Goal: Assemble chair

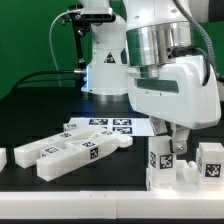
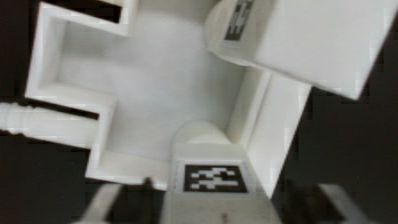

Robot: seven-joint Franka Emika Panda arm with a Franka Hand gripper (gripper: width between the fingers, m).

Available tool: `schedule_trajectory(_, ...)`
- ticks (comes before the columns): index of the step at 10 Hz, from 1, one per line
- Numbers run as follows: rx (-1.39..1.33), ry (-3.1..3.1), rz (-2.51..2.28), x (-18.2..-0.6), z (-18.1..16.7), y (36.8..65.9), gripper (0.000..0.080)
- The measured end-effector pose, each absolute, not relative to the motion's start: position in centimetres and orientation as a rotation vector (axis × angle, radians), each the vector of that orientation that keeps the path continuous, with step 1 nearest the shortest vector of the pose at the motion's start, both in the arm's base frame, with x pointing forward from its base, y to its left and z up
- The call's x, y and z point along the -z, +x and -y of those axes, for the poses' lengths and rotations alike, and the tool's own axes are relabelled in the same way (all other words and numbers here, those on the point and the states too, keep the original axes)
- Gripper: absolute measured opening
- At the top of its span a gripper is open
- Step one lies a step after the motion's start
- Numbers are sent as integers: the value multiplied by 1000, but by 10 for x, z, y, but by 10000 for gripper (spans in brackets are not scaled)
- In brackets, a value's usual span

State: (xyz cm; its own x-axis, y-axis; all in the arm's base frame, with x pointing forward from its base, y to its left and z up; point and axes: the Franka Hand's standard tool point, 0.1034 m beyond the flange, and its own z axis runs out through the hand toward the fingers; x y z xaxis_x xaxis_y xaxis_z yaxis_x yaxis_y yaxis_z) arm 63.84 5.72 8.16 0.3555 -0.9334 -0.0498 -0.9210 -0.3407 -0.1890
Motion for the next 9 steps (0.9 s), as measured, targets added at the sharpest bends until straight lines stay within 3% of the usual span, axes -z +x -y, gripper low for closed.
schedule_trajectory(1,115,-2521,-1561,-81,-57,638,512)
schedule_trajectory(2,134,-2631,-1381,-81,-54,638,512)
schedule_trajectory(3,153,-2774,-1113,-83,-49,640,620)
schedule_trajectory(9,210,-3042,-311,-83,-49,640,649)
